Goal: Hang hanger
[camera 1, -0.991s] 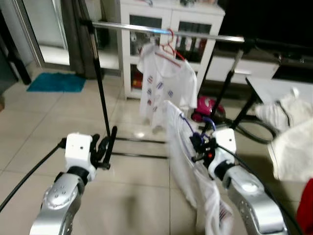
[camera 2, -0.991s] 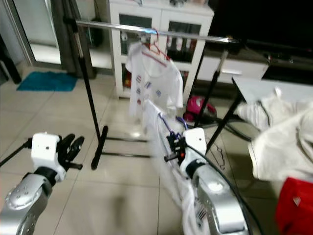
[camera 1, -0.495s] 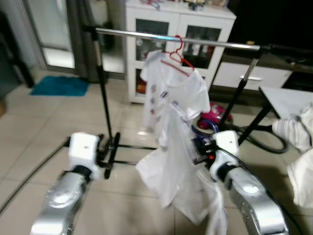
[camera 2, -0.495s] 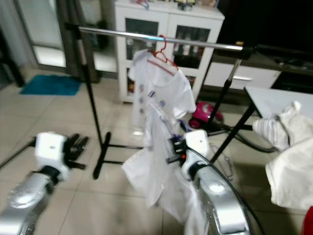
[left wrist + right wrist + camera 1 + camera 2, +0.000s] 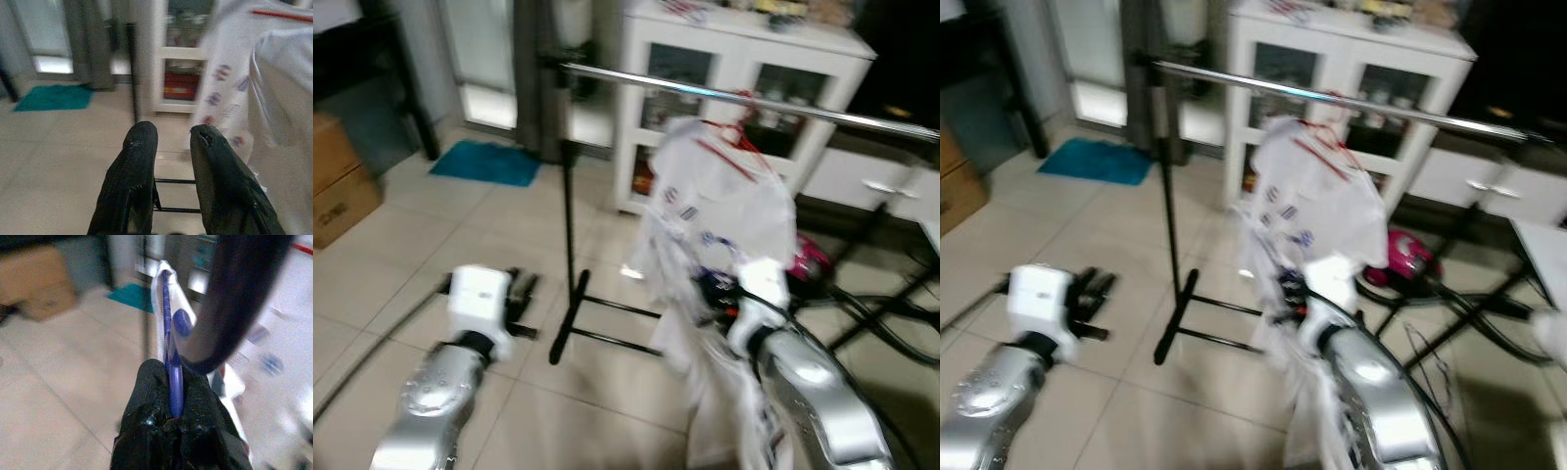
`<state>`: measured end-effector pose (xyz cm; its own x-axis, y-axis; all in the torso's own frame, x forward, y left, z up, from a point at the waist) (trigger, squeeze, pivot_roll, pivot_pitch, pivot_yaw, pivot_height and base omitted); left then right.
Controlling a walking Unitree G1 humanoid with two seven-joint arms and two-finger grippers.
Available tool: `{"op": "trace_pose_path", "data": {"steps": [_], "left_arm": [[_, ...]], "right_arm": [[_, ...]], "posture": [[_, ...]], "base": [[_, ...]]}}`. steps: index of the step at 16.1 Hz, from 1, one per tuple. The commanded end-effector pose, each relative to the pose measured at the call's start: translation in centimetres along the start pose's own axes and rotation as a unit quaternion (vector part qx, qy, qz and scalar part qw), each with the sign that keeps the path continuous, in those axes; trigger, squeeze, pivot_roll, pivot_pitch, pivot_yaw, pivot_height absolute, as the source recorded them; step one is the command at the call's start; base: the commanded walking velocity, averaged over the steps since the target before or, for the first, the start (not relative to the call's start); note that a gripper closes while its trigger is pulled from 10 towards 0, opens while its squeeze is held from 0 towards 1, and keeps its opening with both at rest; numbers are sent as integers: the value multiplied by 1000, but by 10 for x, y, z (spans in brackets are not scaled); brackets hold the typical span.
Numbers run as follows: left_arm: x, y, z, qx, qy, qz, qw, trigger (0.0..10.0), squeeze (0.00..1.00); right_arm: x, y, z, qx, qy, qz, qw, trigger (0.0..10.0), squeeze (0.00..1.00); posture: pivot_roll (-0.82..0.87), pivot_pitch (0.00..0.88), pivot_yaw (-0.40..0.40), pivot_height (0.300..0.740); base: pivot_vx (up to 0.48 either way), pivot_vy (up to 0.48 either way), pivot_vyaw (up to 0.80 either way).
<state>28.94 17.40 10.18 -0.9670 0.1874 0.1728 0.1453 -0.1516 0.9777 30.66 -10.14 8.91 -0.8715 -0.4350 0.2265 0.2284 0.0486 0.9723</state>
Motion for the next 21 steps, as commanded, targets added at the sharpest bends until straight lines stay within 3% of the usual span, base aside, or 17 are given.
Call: {"op": "trace_pose_path", "data": {"steps": [1,13,21], "left_arm": [[-3,7,-14,3,-22,-11,1000,10000,0],[-4,9,-16,-11,-35,-14,999,10000,0],[-6,11,-20,-19,-49,-16,998,10000,0]], "right_arm": [[8,6,-14,11,-20,-10,1000,10000,0],[3,16,-15,21,-31,-27,999,10000,0],[4,25,-21,-3,-52,-40,998,10000,0]], "posture": [[45,0,-58,740],[57,0,-54,740],[51,0,-47,740]], "base": [[360,0,0],[359,0,0],[361,0,0]]}}
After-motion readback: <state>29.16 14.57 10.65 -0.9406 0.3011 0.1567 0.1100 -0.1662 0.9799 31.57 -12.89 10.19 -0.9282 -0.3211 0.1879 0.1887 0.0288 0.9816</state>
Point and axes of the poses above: a point about 5 cm out from each wrist's last joint towards the gripper, its own x axis pointing back from the gripper into the wrist, its own y axis along the axis of the wrist's last joint, z = x × y, the point moved 6 cm from there along -x, pointing out of the wrist towards the gripper, and after that the axes turned 3 degrees about -x, right-handed, at the moved point
